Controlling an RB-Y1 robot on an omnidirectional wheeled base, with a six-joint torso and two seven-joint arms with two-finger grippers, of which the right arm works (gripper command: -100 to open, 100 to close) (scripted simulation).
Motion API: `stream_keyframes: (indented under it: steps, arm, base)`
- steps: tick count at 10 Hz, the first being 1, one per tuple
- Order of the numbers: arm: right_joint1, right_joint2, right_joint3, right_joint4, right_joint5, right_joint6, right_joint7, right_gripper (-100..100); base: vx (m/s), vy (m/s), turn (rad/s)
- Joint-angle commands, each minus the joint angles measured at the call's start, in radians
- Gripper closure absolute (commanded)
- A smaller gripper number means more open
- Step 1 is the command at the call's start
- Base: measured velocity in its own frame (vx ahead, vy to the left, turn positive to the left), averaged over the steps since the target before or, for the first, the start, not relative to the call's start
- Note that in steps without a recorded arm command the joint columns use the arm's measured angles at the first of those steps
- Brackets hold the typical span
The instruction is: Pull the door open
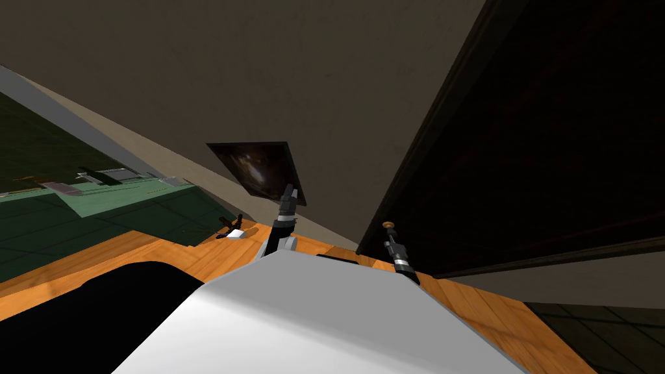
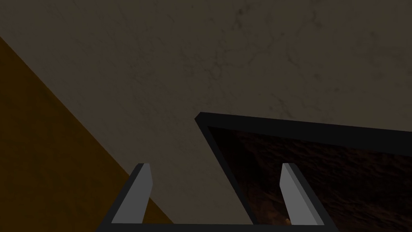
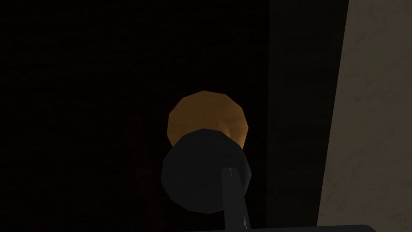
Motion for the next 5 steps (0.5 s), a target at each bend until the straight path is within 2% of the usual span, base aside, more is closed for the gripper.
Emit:
stream_keyframes:
  steps: [1,4,5]
  arm:
    - [-0.003,0.001,0.002,-0.001,0.001,0.001,0.0,100]
    - [-0.003,0.001,0.002,-0.001,0.001,0.001,0.0,100]
    - [0.004,-0.007,0.004,-0.008,0.001,-0.003,-0.003,-100]
  base:
    - [-0.007,-0.009,0.013]
    - [0.0,0.0,0.0]
    - [-0.106,0.014,-0.036]
